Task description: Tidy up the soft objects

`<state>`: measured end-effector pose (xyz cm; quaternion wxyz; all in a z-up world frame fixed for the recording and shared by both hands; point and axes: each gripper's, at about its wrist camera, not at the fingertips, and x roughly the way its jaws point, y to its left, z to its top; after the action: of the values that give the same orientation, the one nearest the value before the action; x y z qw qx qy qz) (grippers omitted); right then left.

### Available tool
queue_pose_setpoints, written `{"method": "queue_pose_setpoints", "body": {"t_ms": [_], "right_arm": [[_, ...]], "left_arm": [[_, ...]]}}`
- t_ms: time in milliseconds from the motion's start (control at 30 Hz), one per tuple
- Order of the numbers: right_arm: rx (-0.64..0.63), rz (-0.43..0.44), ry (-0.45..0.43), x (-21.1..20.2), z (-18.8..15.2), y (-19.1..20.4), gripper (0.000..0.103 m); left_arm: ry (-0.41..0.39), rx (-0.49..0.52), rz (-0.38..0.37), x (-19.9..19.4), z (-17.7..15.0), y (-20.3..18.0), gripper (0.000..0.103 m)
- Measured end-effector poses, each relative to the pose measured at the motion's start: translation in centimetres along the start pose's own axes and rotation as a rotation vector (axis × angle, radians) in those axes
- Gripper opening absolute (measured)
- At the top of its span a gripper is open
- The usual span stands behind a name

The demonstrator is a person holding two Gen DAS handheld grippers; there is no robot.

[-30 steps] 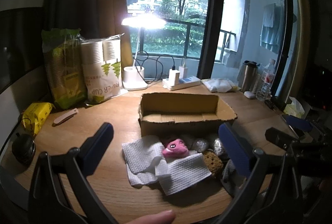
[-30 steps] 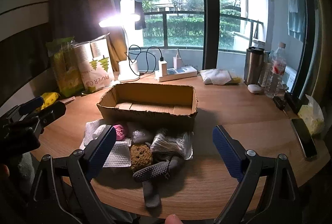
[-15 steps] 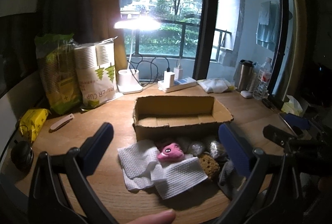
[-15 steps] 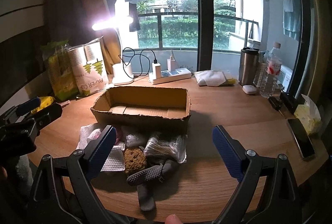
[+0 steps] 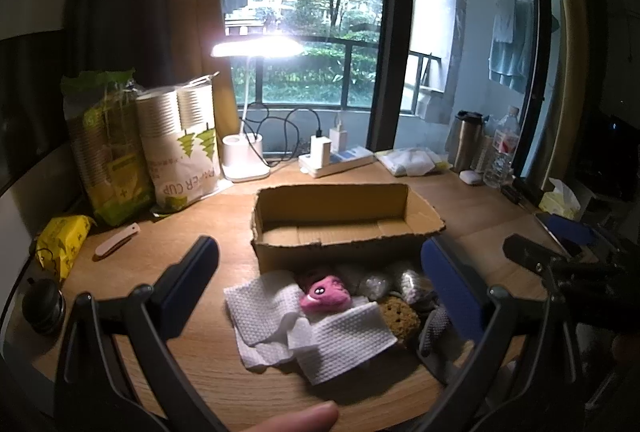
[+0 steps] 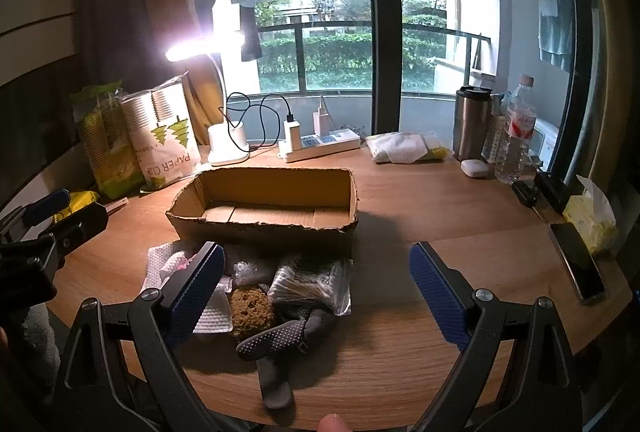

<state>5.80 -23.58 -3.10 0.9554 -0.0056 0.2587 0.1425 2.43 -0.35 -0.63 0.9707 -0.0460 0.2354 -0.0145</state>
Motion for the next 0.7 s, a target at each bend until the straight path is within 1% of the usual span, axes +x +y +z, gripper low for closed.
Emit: {"method": "queue_pose_setpoints", "body": {"t_ms": [200,700], "right_arm": [[-0.005,0.002,-0.002,-0.07,0.06,0.10,0.096],[-0.008,0.001,-0.005,-0.14,0.08,0.26,0.096]], "left_arm": [[0.003,-0.004,0.014,-0.02,-0.14,-0.11,0.102],[-0.003,-0.001,0.015,-0.21,-0.17,-0.20,0.102]]}}
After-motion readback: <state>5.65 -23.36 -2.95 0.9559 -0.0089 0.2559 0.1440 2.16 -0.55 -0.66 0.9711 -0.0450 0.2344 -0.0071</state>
